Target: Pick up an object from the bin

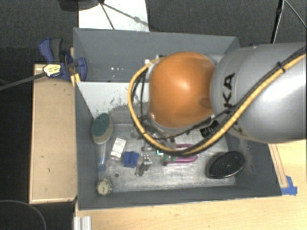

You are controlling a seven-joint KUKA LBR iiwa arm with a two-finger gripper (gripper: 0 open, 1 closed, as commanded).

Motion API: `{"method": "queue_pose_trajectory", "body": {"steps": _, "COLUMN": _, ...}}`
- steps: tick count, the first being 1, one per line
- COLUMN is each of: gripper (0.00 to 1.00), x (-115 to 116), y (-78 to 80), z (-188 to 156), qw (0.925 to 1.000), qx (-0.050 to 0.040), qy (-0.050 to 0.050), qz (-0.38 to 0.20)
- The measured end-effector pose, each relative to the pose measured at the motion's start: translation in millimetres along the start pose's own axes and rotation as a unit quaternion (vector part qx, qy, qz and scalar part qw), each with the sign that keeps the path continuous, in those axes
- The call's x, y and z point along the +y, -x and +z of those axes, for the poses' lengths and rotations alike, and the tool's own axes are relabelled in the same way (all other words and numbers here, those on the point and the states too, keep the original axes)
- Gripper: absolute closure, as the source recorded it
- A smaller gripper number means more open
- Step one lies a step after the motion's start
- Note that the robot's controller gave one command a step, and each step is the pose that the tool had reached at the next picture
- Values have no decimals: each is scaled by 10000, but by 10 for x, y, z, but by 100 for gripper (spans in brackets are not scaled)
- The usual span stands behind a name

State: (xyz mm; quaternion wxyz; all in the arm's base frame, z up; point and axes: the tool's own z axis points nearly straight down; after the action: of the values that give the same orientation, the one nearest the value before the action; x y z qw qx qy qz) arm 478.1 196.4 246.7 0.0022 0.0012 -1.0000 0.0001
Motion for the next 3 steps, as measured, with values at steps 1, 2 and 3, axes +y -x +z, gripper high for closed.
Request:
{"method": "queue_pose_trajectory", "body": {"steps": 1, "gripper": 0, "x": 184, "y": 890, "z": 1741, "qw": 9754, "qx": 15, "qy": -60, "qz": -2203}}
{"method": "queue_pose_trajectory", "body": {"steps": 2, "gripper": 0, "x": 251, "y": 1113, "z": 1455, "qw": 9473, "qx": -14, "qy": -48, "qz": -3203}}
{"method": "queue_pose_trajectory", "body": {"steps": 3, "gripper": 0, "x": 282, "y": 1203, "z": 1276, "qw": 8792, "qx": -33, "qy": -81, "qz": -4764}}
